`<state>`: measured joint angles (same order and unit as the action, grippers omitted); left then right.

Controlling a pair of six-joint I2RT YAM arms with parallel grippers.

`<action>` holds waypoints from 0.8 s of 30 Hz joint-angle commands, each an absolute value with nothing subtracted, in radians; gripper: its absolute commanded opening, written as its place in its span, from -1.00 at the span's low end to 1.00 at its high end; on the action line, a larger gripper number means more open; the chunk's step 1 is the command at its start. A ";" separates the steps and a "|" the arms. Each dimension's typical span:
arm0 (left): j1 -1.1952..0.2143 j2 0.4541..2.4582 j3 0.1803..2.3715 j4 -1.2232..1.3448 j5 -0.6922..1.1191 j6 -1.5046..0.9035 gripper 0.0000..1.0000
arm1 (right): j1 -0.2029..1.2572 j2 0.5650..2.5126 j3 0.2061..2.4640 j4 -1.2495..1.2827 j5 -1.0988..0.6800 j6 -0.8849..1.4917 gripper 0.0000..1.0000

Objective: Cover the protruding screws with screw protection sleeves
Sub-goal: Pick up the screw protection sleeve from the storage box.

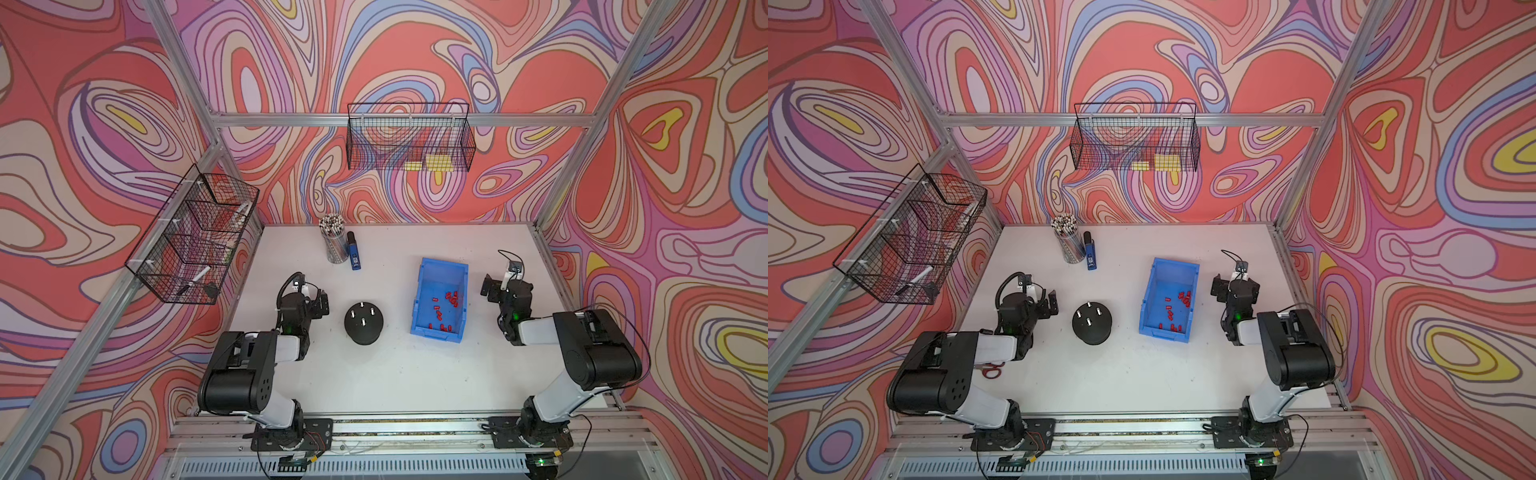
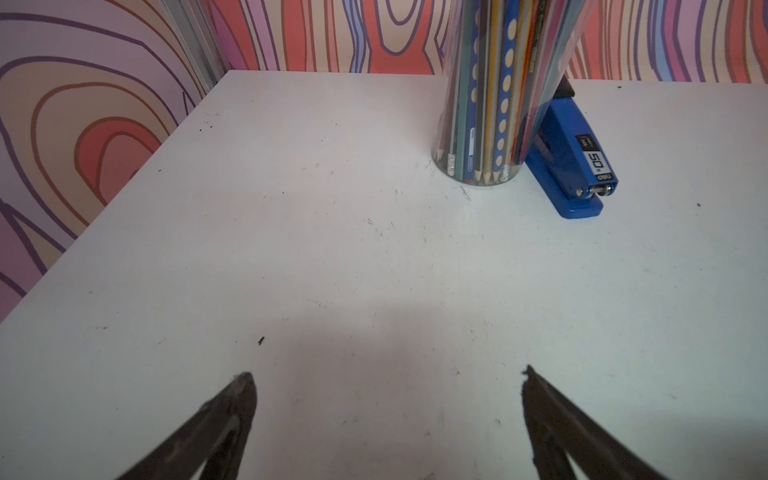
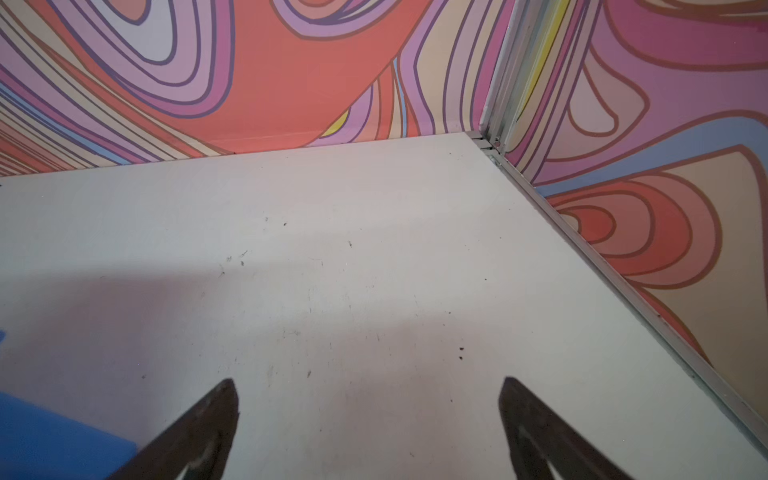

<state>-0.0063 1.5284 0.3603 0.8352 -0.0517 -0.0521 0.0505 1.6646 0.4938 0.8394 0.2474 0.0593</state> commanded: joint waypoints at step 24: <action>0.000 1.537 0.374 0.886 -0.044 -0.032 0.99 | 0.044 1.678 0.512 0.857 0.258 0.051 0.97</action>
